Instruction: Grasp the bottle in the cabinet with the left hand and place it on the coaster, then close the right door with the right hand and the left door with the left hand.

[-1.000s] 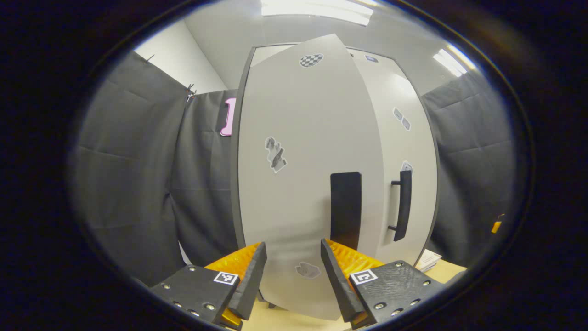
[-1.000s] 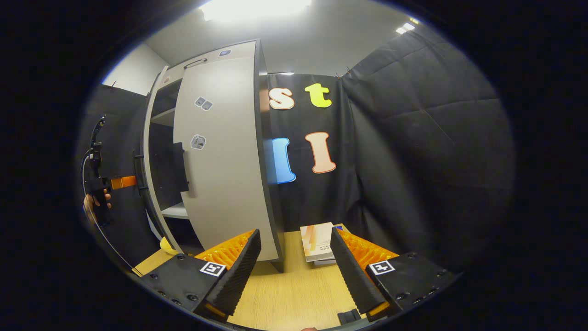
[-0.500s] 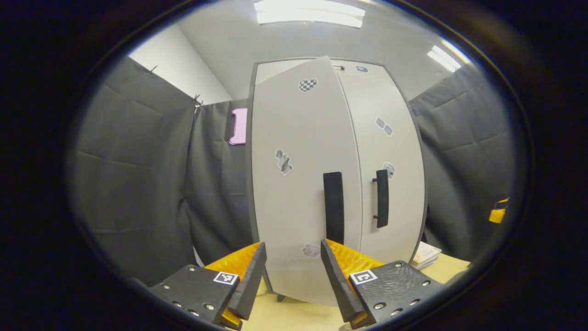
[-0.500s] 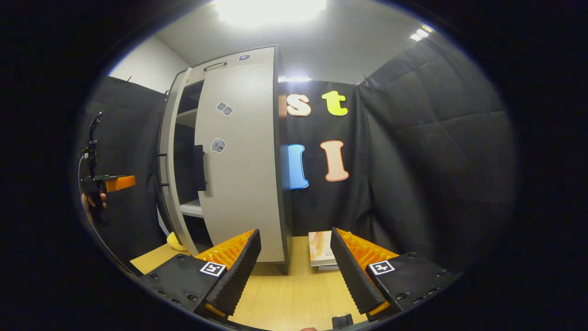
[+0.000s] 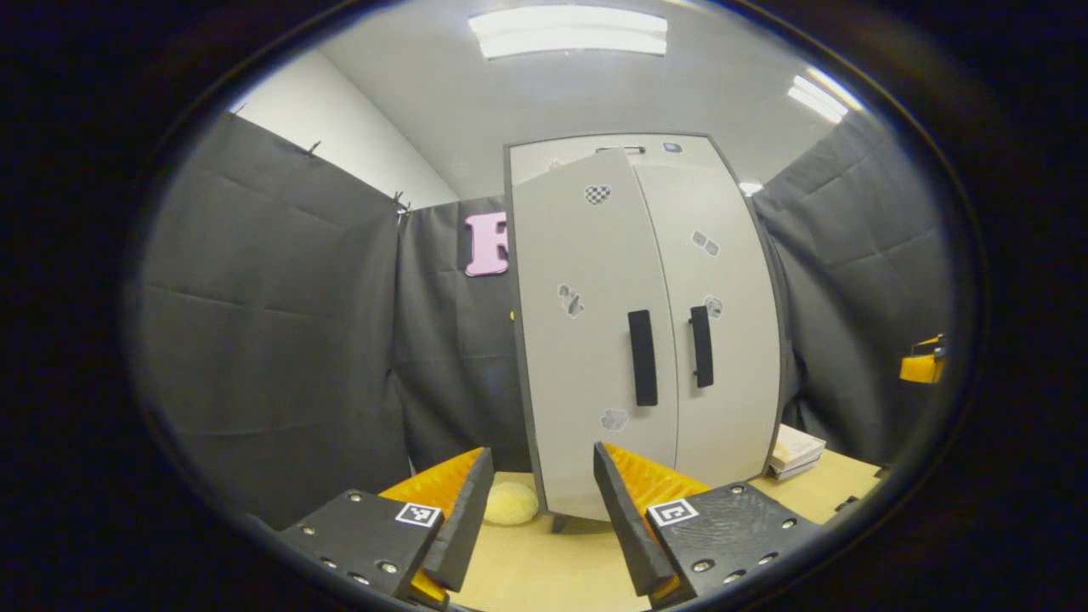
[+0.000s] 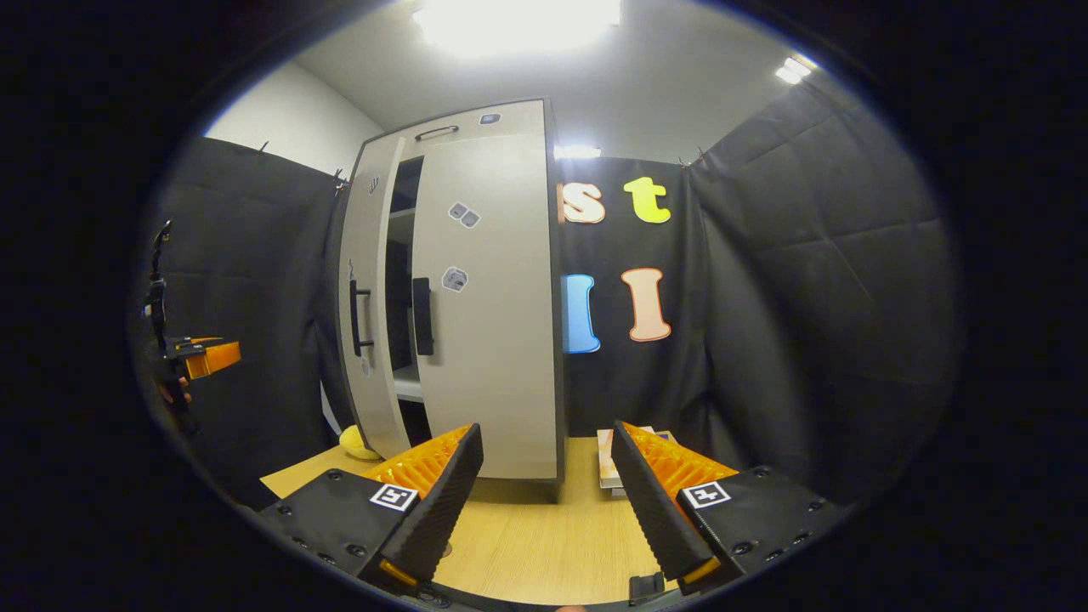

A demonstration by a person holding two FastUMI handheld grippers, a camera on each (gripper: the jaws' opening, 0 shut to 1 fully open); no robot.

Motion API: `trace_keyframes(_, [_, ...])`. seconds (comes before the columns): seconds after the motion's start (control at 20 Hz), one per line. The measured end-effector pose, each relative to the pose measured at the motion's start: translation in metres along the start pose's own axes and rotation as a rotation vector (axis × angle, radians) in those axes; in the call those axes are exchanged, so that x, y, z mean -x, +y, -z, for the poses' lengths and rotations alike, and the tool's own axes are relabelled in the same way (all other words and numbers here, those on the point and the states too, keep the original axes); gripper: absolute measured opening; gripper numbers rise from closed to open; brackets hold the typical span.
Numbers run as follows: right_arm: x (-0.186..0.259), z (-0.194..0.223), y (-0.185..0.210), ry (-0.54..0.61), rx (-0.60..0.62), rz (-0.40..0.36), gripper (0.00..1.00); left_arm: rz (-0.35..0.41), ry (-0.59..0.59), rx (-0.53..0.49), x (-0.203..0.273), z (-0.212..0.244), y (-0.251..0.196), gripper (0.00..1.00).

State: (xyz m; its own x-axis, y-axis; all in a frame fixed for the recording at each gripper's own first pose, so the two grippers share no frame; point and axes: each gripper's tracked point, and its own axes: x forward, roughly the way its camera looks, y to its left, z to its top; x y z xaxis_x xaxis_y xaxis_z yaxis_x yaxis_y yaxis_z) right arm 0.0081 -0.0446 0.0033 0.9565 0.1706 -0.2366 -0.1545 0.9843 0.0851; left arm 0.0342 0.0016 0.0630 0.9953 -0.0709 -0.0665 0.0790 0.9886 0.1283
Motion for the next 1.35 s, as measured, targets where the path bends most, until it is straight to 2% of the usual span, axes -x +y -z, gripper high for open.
trace_keyframes(0.35, [0.032, -0.004, 0.017, -0.020, 0.003, 0.023, 0.97, 0.001, -0.003, -0.019, 0.037, 0.015, 0.026, 0.74])
trace_keyframes(0.4, [0.034, -0.003, 0.018, -0.019, -0.003, 0.027, 0.92, 0.007, -0.007, -0.015, 0.043, 0.017, 0.027, 0.74])
trace_keyframes(0.45, [0.037, -0.003, 0.021, -0.024, -0.008, 0.028, 0.97, 0.012, -0.011, -0.012, 0.048, 0.019, 0.027, 0.74])
trace_keyframes(0.65, [0.042, 0.000, 0.030, -0.036, -0.007, 0.027, 0.97, 0.023, -0.028, 0.001, 0.066, 0.026, 0.026, 0.74])
trace_keyframes(1.3, [0.052, 0.000, 0.041, -0.048, 0.012, 0.033, 0.97, 0.015, -0.018, -0.001, 0.081, 0.035, 0.032, 0.72])
trace_keyframes(1.35, [0.052, 0.000, 0.040, -0.047, 0.014, 0.034, 0.92, 0.012, -0.015, -0.001, 0.079, 0.037, 0.033, 0.74])
